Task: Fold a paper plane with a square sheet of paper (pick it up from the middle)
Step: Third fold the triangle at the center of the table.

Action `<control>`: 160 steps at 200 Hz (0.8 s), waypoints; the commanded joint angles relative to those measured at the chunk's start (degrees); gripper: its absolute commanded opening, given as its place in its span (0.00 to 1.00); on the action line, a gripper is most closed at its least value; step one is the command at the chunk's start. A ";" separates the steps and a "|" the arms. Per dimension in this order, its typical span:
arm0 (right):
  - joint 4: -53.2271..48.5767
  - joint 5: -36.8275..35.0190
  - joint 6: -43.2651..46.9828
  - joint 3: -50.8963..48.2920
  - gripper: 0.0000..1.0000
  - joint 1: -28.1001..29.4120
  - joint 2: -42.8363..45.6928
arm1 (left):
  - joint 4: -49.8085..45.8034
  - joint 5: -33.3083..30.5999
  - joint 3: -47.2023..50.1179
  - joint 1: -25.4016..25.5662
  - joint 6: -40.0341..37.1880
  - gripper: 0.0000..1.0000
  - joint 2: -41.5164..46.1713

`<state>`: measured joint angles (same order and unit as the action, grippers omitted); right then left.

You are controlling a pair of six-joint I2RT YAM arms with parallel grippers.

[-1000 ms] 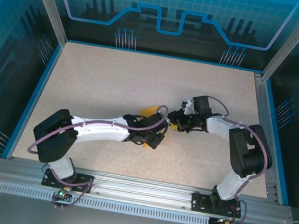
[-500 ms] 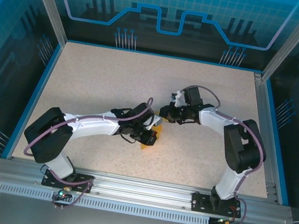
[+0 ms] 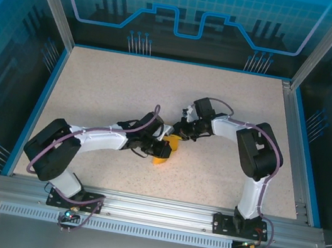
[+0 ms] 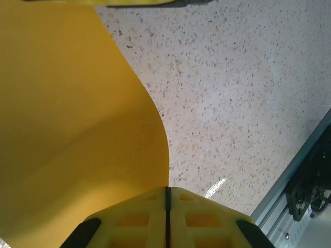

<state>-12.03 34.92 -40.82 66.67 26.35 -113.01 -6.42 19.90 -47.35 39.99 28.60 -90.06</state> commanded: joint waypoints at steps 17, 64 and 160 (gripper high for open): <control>-5.94 -3.04 3.77 2.35 0.13 0.53 -3.25 | -1.09 0.20 -0.52 -0.12 0.36 0.09 -0.47; -12.68 -7.77 8.13 5.24 0.13 1.66 -4.68 | -3.67 -2.85 -0.99 -0.76 0.98 0.09 -1.42; -14.51 -9.67 8.56 5.83 0.14 2.22 -5.03 | -8.17 -6.74 -4.94 -5.27 -0.81 0.10 -5.63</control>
<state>-22.72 27.20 -33.08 72.03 27.77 -116.60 -11.27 15.42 -49.58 35.46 28.95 -93.93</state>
